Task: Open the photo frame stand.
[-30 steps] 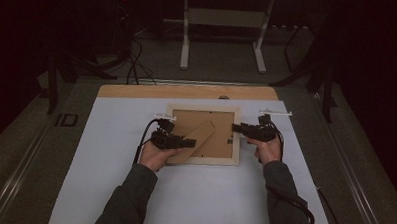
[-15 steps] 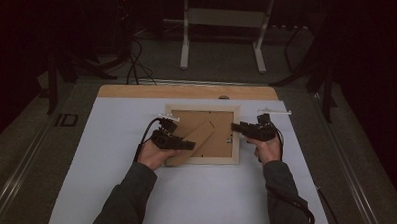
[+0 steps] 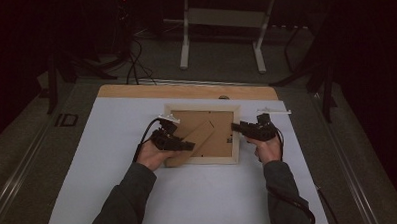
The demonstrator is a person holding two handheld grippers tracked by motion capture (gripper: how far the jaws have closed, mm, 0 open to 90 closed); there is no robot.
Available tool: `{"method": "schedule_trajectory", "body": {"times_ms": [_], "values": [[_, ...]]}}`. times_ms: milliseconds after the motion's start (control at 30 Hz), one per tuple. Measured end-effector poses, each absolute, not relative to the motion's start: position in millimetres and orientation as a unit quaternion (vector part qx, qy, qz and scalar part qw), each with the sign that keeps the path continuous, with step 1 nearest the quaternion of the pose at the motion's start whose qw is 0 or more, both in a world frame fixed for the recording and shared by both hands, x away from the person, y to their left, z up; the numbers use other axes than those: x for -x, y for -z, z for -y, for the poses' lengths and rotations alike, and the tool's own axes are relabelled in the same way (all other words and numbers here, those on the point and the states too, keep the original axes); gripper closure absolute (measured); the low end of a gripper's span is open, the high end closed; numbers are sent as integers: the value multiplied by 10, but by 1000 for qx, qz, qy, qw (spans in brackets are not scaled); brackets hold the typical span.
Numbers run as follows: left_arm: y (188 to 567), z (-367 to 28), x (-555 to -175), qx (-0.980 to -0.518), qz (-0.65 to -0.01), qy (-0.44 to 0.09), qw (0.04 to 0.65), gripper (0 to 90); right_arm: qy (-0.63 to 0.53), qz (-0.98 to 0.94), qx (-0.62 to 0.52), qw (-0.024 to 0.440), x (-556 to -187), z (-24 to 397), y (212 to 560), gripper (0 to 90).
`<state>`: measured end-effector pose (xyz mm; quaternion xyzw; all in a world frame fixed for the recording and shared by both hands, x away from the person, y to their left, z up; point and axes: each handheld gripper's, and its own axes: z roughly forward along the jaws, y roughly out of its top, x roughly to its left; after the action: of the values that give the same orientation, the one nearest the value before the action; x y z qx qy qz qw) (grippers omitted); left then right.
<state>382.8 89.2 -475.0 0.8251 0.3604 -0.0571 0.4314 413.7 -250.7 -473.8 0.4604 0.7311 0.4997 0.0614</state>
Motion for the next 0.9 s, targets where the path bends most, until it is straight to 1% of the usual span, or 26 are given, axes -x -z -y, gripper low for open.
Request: {"method": "schedule_trajectory", "body": {"times_ms": [300,900], "values": [[4737,-909,-3828,-827,-354,51,434,727,-499,-734,-455,72,-4129,2486,4698,609],[4696,-889,-3829,-826,-353,22,440,742,-490,-742,-444,112,-4111,2436,4580,614]]}}
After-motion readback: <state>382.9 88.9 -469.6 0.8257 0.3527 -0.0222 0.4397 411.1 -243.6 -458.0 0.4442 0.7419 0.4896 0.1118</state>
